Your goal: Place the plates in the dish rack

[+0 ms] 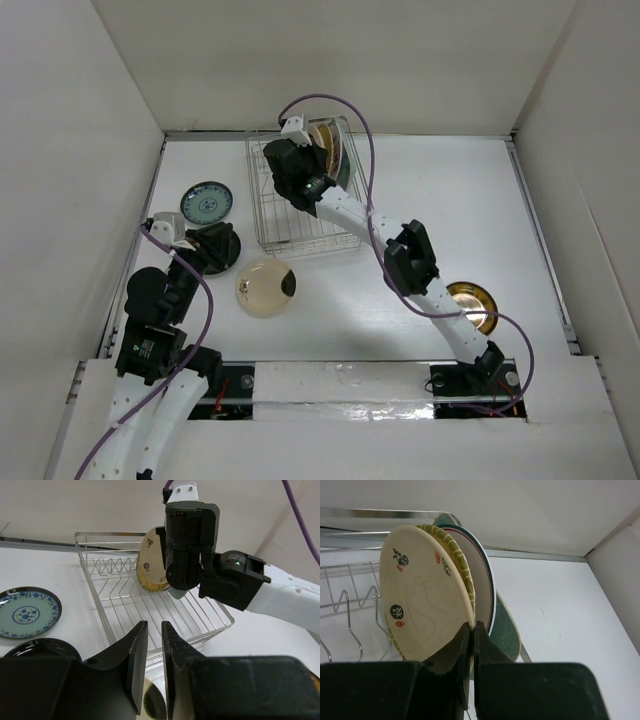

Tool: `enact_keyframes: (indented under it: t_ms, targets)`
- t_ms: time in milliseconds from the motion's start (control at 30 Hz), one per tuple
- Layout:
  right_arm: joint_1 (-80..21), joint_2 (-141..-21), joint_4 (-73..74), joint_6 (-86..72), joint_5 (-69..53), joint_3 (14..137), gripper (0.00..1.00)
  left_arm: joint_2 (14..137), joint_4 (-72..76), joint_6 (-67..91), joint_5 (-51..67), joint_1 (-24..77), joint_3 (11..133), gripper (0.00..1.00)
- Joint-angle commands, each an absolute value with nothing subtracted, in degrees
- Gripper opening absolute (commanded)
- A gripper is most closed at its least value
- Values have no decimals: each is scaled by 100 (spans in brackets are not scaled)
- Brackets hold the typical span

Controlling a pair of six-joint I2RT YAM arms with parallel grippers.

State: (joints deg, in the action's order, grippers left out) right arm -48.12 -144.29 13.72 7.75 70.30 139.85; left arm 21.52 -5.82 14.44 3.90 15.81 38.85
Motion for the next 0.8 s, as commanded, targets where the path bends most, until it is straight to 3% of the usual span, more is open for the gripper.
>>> enact_keyframes:
  t_ms: [0, 233, 367, 467, 633, 767]
  targets:
    - [-4658, -14537, 564, 940, 7453, 14283, 0, 2127, -316, 1459, 483, 1617, 3929, 15]
    - [-4658, -14581, 131, 695, 7023, 14001, 0, 2188, -290, 1441, 519, 1617, 3929, 15]
    - [-4658, -14459, 517, 194, 6575, 13966, 22, 2136, -290, 1441, 484, 1617, 3902, 15]
    - [-4711, -13907, 327, 9, 6172, 13475, 32, 2188, -272, 1450, 483, 1617, 3911, 16]
    - [-4825, -13272, 132, 9, 6021, 12719, 41, 2136, -246, 1441, 475, 1617, 3894, 17]
    - [-5114, -12377, -200, -210, 5435, 11684, 38, 2101, -264, 1441, 457, 1617, 3885, 17]
